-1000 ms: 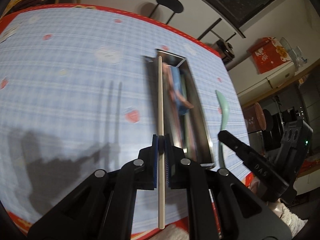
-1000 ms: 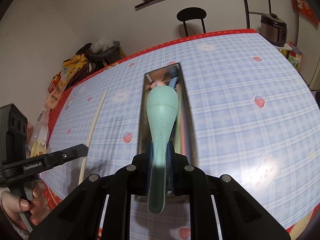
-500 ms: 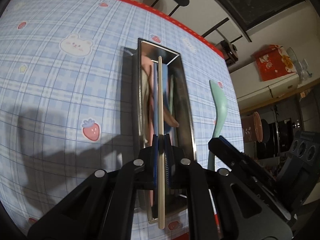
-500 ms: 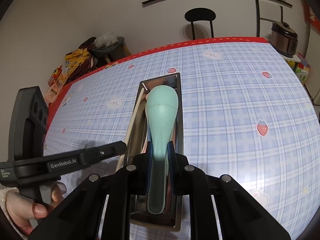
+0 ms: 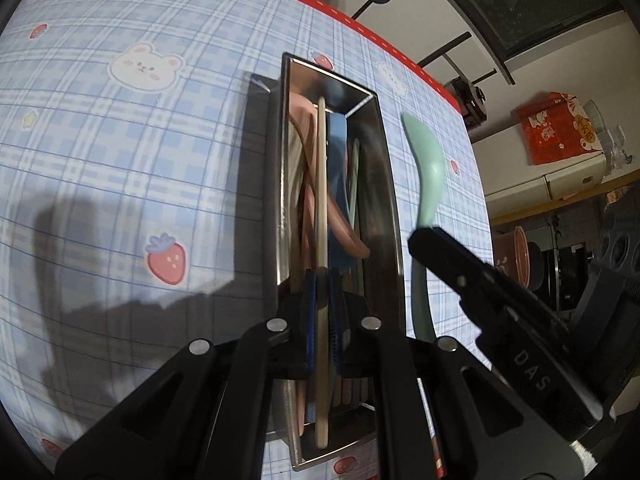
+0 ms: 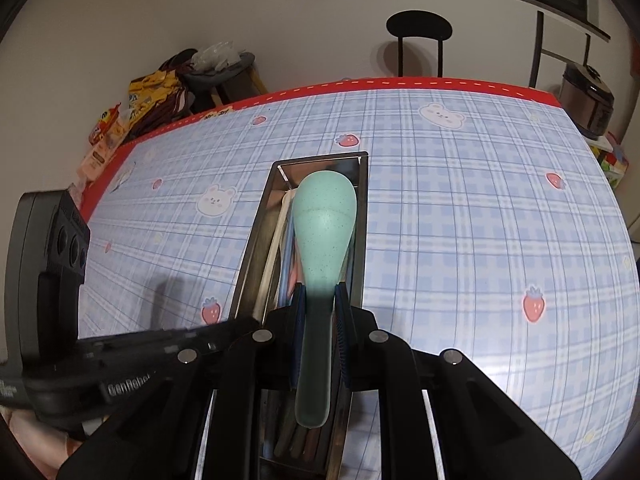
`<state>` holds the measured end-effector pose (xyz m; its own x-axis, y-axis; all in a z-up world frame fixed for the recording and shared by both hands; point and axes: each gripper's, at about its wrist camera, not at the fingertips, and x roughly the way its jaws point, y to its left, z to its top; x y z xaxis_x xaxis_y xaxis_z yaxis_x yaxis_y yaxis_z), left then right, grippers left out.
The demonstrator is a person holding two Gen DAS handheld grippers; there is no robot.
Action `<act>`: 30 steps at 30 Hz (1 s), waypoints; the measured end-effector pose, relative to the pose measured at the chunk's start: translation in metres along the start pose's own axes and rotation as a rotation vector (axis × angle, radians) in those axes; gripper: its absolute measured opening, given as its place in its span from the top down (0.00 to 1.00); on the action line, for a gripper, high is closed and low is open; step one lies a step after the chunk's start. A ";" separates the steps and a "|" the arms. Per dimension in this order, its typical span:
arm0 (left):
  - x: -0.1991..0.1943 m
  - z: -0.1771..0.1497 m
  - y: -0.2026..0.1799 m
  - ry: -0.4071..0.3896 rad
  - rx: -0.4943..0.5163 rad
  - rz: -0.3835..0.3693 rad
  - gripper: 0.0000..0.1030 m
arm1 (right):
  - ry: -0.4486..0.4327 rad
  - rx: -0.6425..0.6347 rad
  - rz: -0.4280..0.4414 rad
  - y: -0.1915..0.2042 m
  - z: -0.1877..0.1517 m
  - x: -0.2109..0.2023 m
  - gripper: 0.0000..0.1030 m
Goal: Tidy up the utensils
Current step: 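Lower spoon and beige chopstick into basket and open both tools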
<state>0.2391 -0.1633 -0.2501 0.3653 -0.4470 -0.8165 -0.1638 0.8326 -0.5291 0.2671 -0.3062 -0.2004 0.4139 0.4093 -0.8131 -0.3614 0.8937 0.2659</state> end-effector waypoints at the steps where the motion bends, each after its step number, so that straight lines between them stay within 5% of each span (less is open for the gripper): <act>1: 0.002 0.000 -0.001 0.005 0.001 0.002 0.90 | 0.005 -0.002 0.001 0.000 0.001 0.002 0.85; 9: -0.022 0.003 0.004 -0.057 0.019 0.005 0.85 | 0.041 -0.026 0.000 0.006 0.016 0.024 0.85; 25: -0.097 -0.002 0.046 -0.222 0.071 0.168 0.65 | 0.090 -0.064 -0.050 0.023 0.036 0.046 0.84; 30: -0.117 -0.007 0.051 -0.256 0.076 0.193 0.54 | 0.051 -0.074 -0.098 0.031 0.038 0.020 0.49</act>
<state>0.1816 -0.0704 -0.1831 0.5539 -0.1896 -0.8107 -0.1869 0.9205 -0.3431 0.2962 -0.2628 -0.1885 0.4083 0.3094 -0.8588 -0.3829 0.9121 0.1466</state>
